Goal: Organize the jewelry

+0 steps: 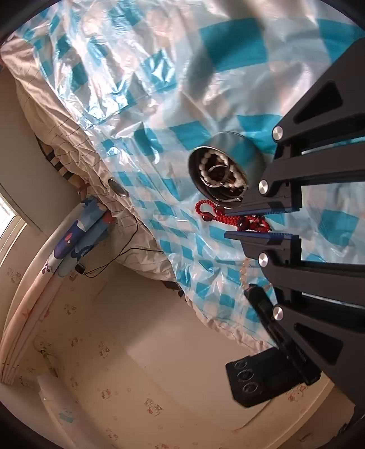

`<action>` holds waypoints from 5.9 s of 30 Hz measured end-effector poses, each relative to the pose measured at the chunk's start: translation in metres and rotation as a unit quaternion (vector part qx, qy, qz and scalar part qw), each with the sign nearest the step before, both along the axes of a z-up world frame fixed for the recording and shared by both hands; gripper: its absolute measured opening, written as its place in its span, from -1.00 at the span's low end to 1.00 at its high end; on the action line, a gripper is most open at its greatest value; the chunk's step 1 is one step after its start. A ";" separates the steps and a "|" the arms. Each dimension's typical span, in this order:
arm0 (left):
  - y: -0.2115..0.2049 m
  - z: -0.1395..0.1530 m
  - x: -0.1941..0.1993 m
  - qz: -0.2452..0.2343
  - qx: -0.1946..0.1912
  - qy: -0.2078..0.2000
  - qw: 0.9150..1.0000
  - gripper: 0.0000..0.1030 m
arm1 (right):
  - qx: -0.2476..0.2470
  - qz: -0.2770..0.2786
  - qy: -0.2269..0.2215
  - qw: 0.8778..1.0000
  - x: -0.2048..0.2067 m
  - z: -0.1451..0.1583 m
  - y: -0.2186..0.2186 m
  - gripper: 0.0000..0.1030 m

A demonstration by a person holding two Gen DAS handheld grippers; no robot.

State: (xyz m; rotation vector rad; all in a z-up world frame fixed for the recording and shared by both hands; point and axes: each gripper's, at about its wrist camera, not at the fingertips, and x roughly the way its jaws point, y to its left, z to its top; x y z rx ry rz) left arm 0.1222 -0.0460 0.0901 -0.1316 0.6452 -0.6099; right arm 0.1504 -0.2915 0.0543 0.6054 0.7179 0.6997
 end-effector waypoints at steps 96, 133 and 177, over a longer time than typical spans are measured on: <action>-0.022 -0.047 -0.030 0.217 0.187 0.043 0.957 0.85 | -0.313 -0.132 -0.015 0.941 -0.074 -0.017 0.030 0.86; -0.022 -0.050 -0.030 0.216 0.189 0.047 0.957 0.85 | -0.314 -0.116 -0.005 0.942 -0.074 -0.023 0.037 0.86; -0.021 -0.046 -0.036 0.220 0.192 0.045 0.955 0.85 | -0.318 -0.114 -0.008 0.941 -0.077 -0.023 0.040 0.86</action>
